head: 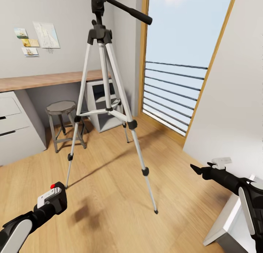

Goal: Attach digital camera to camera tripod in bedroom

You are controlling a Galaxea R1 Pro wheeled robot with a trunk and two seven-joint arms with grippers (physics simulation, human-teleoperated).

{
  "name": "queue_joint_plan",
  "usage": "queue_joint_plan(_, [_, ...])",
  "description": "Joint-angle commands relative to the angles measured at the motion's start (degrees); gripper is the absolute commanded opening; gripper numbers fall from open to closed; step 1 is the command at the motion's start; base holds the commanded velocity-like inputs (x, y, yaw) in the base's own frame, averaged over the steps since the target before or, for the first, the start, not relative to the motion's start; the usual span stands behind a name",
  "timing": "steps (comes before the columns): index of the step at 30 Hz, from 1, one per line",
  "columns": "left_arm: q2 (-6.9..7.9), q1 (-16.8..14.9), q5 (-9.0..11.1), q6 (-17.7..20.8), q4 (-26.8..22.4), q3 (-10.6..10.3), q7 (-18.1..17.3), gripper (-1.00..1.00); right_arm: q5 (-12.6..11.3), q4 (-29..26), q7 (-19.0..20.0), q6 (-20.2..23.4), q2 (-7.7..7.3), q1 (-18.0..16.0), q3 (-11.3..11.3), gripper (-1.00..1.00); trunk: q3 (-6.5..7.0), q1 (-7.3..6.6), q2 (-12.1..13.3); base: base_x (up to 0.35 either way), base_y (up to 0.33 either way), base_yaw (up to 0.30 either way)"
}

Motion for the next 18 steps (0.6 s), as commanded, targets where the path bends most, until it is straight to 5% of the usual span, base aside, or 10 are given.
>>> queue_joint_plan(1, [0.02, -0.03, 0.4, 0.23, -0.06, 0.01, 0.42, -1.0, 0.35, -0.05, 0.46, 0.27, 0.01, -0.05, -0.08, 1.0, 0.18, -0.04, -0.01, 0.0, 0.0, 0.0])
queue_joint_plan(18, [0.06, -0.02, 0.56, 0.15, 0.15, 0.48, 0.09, -1.0, 0.35, -0.05, 0.49, 0.54, 0.01, -0.05, 0.13, 1.0, 3.94, -0.47, 0.22, 0.0, 0.0, 0.0])
